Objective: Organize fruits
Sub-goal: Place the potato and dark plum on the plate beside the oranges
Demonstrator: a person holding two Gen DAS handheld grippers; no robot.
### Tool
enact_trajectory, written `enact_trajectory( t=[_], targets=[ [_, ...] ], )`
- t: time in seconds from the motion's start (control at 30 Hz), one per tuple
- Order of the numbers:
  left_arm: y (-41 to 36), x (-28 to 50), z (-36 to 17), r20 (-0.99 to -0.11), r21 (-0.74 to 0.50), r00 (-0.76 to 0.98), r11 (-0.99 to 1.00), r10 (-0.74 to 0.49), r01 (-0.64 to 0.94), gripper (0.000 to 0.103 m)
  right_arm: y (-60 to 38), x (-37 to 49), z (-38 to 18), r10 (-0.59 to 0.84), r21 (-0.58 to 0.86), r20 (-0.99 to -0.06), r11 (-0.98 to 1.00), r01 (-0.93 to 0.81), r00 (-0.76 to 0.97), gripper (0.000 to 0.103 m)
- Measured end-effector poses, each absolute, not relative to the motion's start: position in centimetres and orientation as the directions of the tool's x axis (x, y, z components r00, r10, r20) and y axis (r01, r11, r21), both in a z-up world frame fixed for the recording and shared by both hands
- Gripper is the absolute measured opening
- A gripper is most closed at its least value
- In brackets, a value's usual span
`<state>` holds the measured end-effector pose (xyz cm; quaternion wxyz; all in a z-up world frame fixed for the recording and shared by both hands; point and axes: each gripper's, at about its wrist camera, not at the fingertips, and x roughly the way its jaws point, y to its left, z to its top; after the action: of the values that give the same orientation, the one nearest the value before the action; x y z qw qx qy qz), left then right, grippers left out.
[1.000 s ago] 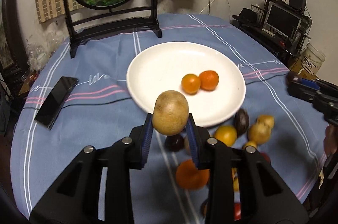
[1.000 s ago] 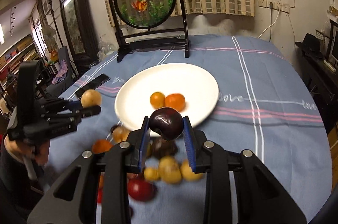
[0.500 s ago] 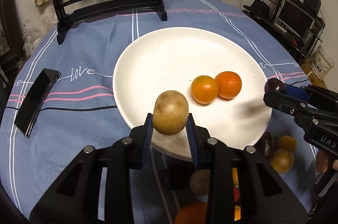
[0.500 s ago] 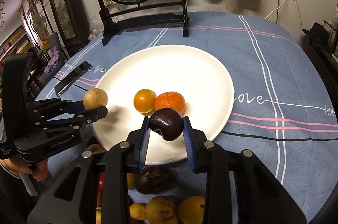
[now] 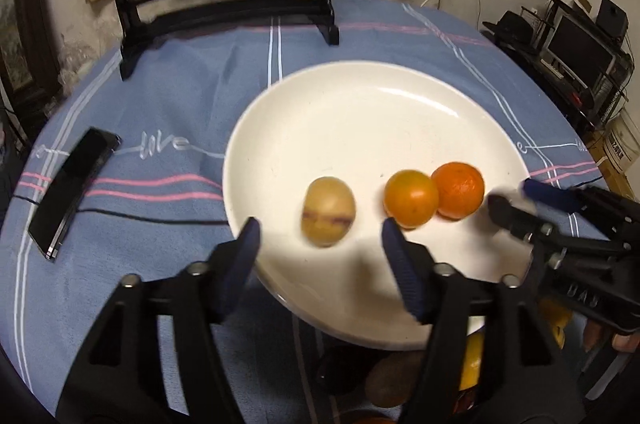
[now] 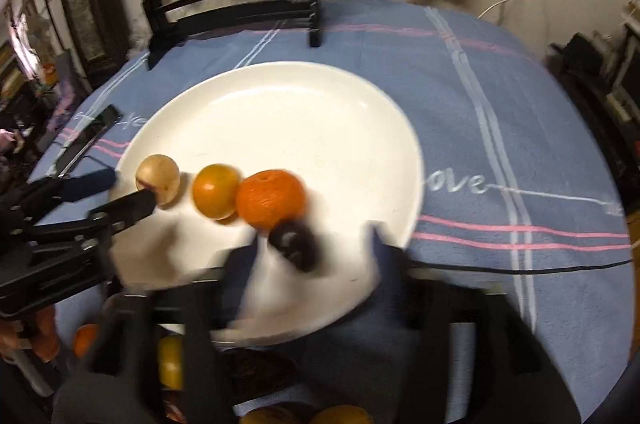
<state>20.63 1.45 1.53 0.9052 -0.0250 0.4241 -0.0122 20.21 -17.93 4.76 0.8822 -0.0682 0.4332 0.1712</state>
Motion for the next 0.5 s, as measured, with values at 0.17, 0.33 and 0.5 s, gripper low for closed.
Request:
enact_trajectory(
  t=[0.17, 0.33, 0.5],
  targets=[
    [1.4, 19.4, 2.4, -0.758, -0.018, 0.653, 1.0, -0.011, -0.004, 0.084, -19.4, 19.1, 5.6, 0.277, 0.072, -0.766, 0.934, -0.351, 0.58, 0.067],
    [1.9, 16.5, 3.1, -0.744, -0.025, 0.668, 0.999, -0.004, -0.023, 0.091, -21.8, 16.3, 6.5, 0.303, 0.111, -0.75, 0.934, -0.34, 0.588, 0.067],
    [2.1, 13.5, 3.0, -0.75, -0.053, 0.661, 0.998, -0.029, -0.016, 0.092, -23.7, 12.4, 7.8, 0.305, 0.093, -0.715, 0.933, -0.347, 0.629, 0.068]
  ],
)
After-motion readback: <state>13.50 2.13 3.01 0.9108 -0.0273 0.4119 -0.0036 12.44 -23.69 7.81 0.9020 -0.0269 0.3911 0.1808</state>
